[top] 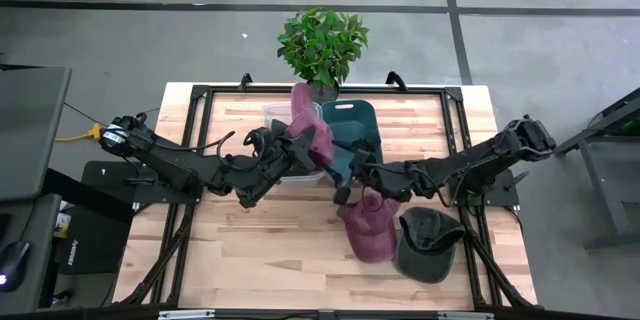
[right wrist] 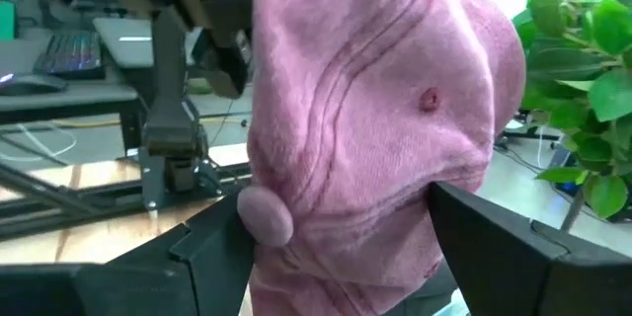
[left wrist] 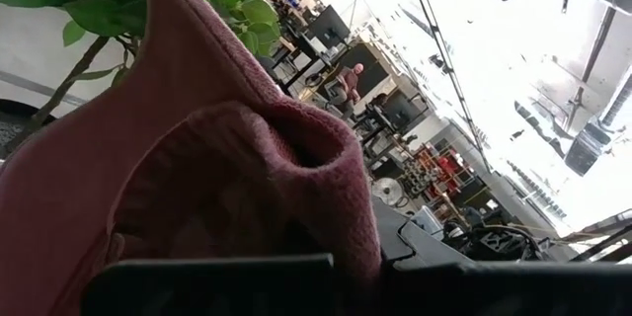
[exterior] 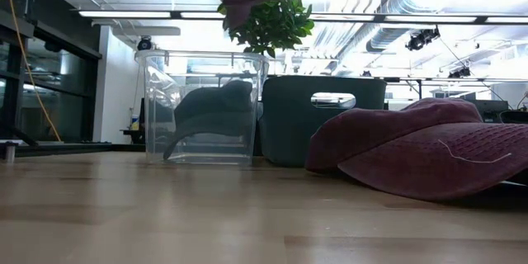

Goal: Pick & Place hat
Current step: Put the left red cap into the blue bin

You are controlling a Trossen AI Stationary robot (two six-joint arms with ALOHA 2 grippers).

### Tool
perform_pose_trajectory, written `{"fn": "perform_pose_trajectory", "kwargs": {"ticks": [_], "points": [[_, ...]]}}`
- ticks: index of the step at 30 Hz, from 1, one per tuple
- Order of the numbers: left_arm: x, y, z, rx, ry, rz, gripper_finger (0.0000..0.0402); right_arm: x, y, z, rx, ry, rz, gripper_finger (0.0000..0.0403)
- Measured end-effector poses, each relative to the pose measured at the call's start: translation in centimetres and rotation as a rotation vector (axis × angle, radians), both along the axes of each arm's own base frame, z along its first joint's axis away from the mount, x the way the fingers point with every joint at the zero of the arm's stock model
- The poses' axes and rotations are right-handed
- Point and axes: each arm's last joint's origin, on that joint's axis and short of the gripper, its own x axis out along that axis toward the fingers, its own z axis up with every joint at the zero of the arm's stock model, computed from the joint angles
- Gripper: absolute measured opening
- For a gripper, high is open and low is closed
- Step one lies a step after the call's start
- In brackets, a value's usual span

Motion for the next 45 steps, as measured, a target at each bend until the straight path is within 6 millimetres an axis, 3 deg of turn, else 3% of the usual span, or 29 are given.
{"fn": "perform_pose_trajectory", "kwargs": {"ticks": [7,12,20,26,32,40,45], "points": [[0.0,0.0,0.0,0.001,0.000,-0.006,0.0000,-0.6,0.8,0.1,0.039,-0.046,-0.155,0.0283],[0.1,-0.1,0.0,0.004,-0.003,-0.034,0.0000,-0.7,0.9,0.1,0.004,-0.023,-0.160,0.0283],[0.1,-0.1,0.0,-0.012,-0.026,-0.065,0.0000,-0.3,-0.5,0.1,-0.097,0.049,-0.199,0.0283],[0.2,-0.2,0.0,-0.009,-0.026,-0.081,0.0000,-0.1,-1.2,0.1,-0.053,0.020,-0.182,0.0276],[0.2,-0.2,0.0,-0.008,-0.024,-0.083,0.0000,0.0,-1.1,0.0,-0.053,0.026,-0.141,0.0203],[0.2,-0.2,0.0,-0.007,-0.023,-0.083,0.0000,0.0,-0.8,0.0,-0.075,0.045,-0.101,0.0022],[0.2,-0.3,0.0,-0.002,-0.023,-0.119,0.0000,0.0,-0.9,0.0,-0.060,0.035,-0.105,0.0012]]}}
